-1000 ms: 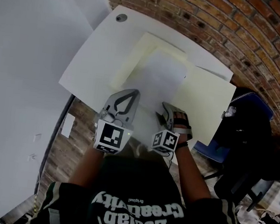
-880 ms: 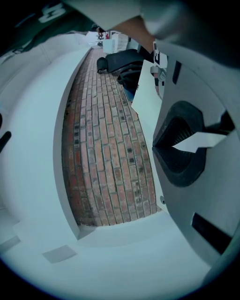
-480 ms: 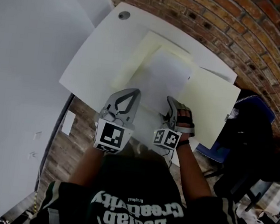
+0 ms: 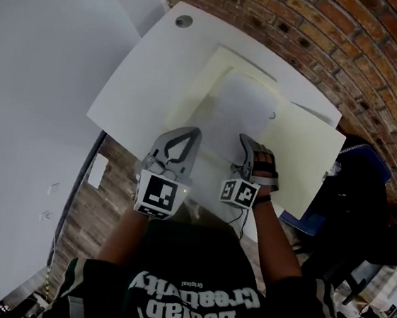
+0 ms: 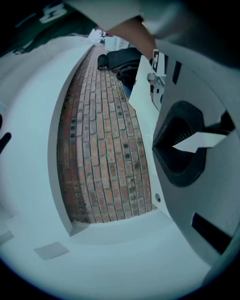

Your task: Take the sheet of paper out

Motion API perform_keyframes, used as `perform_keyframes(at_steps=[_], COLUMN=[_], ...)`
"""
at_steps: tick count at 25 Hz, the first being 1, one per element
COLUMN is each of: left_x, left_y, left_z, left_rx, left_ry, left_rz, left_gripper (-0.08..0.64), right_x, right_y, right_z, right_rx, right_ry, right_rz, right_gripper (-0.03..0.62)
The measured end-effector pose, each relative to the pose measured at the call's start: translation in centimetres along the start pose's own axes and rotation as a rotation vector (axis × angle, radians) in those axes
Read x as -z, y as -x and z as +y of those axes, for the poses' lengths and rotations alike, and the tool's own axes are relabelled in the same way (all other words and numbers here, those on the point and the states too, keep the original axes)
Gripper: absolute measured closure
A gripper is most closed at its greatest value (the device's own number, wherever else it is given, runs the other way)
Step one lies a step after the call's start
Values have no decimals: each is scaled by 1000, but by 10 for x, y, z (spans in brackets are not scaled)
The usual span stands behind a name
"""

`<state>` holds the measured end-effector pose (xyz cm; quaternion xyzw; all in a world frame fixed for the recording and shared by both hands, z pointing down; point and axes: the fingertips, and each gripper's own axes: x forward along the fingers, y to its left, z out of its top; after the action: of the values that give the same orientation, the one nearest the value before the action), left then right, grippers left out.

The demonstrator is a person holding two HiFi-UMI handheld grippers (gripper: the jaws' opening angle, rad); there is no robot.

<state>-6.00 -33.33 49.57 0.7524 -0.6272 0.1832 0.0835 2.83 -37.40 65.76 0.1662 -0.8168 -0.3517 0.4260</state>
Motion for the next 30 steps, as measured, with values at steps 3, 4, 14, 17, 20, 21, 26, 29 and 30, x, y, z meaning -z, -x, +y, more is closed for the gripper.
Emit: perform_keyframes(at_steps=[3, 4, 14, 17, 20, 21, 26, 29, 30], left_x=[3, 4, 12, 13, 14, 14, 12, 8, 7], left_y=[-1, -1, -7, -9, -11, -12, -13, -13, -13], left_z=[7, 9, 24, 28, 30, 30, 27, 24, 23], left_rx=[-5, -6, -3, 1, 6, 8, 22, 27, 28], left_ry=[4, 7, 30, 36, 38, 38, 33, 27, 25], left_rz=[8, 10, 20, 20, 18, 17, 13, 6, 4], left_gripper=[558, 558, 558, 558, 558, 558, 558, 558, 558], right_x=[0, 0, -2, -3, -4, -4, -7, -10, -10], right_y=[-7, -9, -24, -21, -19, -18, -11, -1, 3], right_z=[1, 1, 0, -9, -14, -14, -21, -29, -33], right_rx=[-8, -10, 8, 60, 76, 73, 75, 78, 80], right_ry=[12, 19, 64, 63, 48, 43, 16, -3, -14], right_rz=[3, 4, 15, 2, -10, -11, -13, -25, -28], right_gripper=[374, 376, 470, 579, 597, 597, 598, 597, 598])
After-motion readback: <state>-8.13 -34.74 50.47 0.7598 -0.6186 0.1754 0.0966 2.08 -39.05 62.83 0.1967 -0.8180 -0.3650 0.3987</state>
